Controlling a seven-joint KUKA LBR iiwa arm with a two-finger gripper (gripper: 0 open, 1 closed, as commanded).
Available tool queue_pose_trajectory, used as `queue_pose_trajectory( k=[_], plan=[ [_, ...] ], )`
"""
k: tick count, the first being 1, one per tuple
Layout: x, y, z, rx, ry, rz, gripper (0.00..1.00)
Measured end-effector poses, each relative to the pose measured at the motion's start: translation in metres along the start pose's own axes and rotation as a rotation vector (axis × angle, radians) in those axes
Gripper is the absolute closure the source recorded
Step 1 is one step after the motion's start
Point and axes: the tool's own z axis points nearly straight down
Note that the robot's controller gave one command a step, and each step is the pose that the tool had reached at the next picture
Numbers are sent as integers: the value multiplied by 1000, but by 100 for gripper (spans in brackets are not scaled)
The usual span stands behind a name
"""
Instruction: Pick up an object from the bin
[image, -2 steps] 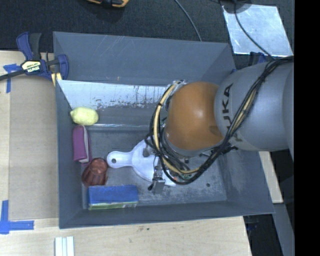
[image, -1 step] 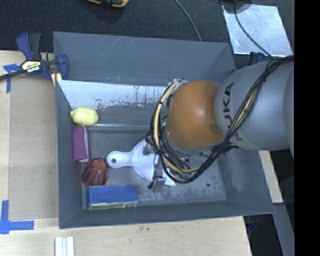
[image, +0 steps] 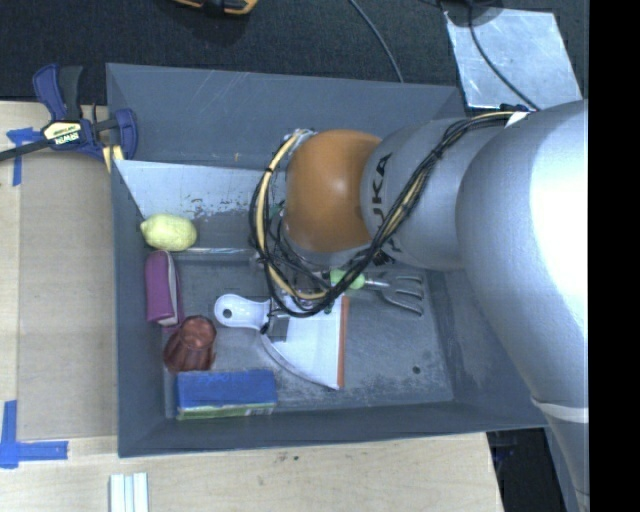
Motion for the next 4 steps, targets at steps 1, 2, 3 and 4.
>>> queue_pose_trajectory(
  k=[1,2,3,4],
  plan=[
    [5,-1,0,0,-2,-30,0],
    [0,-1,-1,-1,-4,-5,0],
    [3,-1,-1,-1,-7,-24,0],
    [-2,-1,-3,-2,-11,-4,100]
  ],
)
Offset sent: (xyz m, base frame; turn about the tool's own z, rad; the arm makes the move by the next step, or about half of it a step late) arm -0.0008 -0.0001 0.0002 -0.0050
